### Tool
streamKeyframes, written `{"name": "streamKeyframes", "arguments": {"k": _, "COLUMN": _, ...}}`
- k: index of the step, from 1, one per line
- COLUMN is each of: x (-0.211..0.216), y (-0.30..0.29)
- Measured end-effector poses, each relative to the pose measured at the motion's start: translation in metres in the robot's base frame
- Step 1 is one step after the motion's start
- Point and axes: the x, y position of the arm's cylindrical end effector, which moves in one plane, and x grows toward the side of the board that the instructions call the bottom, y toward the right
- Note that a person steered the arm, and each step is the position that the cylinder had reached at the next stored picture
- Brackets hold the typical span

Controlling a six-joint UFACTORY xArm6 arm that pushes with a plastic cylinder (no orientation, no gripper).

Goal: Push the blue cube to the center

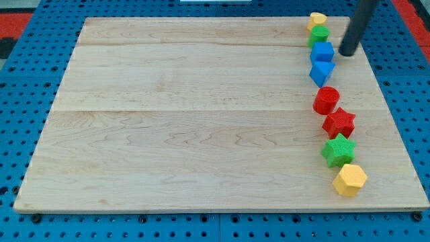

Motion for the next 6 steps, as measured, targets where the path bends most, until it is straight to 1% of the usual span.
{"name": "streamKeyframes", "arguments": {"k": 1, "x": 0.015, "y": -0.080}}
{"name": "streamKeyframes", "arguments": {"k": 2, "x": 0.017, "y": -0.112}}
{"name": "streamKeyframes", "arguments": {"k": 3, "x": 0.038, "y": -0.134}}
{"name": "streamKeyframes", "arguments": {"k": 4, "x": 0.038, "y": -0.192}}
{"name": "streamKeyframes", "arguments": {"k": 6, "x": 0.040, "y": -0.201}}
